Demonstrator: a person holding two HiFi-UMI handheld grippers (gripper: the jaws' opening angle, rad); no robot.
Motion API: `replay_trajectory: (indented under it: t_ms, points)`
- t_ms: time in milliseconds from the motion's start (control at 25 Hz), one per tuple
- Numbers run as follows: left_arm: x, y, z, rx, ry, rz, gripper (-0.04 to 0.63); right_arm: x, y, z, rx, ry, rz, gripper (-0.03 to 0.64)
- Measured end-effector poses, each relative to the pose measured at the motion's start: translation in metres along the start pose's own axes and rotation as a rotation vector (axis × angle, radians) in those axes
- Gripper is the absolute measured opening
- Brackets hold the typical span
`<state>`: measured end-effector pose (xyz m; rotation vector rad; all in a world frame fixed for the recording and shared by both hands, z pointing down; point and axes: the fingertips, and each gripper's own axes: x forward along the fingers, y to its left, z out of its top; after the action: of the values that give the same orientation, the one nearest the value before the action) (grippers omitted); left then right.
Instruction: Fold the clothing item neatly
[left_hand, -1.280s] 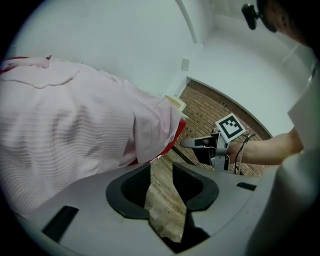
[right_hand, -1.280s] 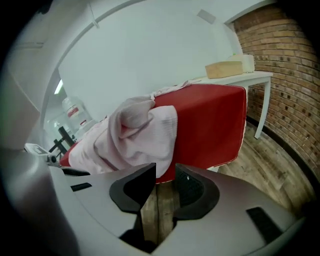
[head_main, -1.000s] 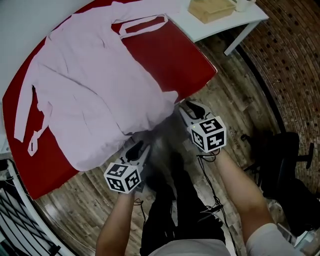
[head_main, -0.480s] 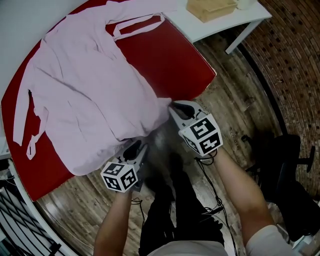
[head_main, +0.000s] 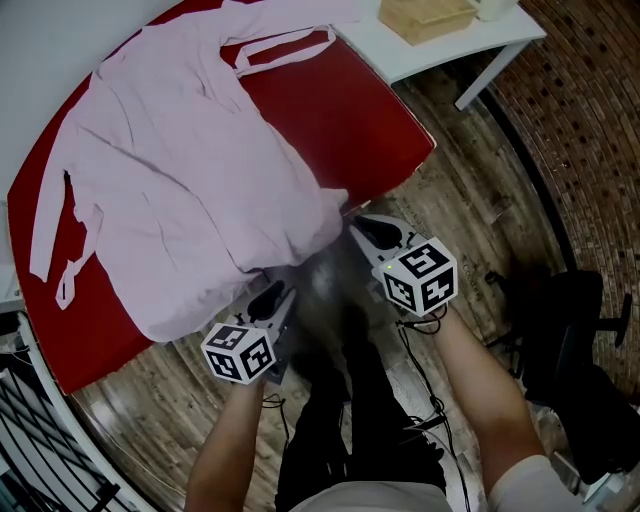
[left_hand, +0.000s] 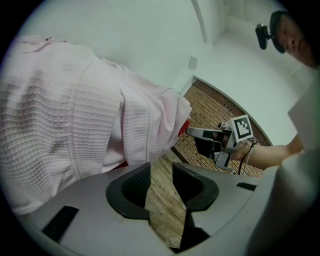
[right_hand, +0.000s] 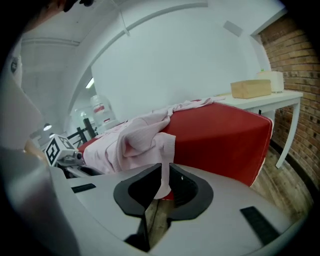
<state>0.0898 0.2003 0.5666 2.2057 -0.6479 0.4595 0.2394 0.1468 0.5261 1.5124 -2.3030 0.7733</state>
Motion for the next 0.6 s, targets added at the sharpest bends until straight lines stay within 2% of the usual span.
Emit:
replay_trajectory:
  t_ms: [40,120,280,400,600]
  points:
    - [-0.002,-0.002,-0.001,0.001,0.000,-0.001,0.117,0.004,-0.001,0.000,0.031,-0.004,0.014,0.032]
    - [-0.004,-0.005,-0.004,0.001,0.001,-0.004,0.117,0.010,-0.006,0.004,0.104,-0.029,0.032,0.134]
    - [-0.007,-0.005,-0.013,-0.009,0.007,-0.003,0.117,0.018,-0.016,0.017,0.243,-0.106,0.051,0.135]
    - [-0.008,-0.006,-0.017,-0.014,0.009,-0.003,0.117,0.020,-0.015,0.023,0.370,-0.158,0.103,0.133]
    - [-0.008,-0.009,-0.014,-0.008,0.007,-0.017,0.117,0.020,-0.016,0.024,0.517,-0.198,0.168,0.129]
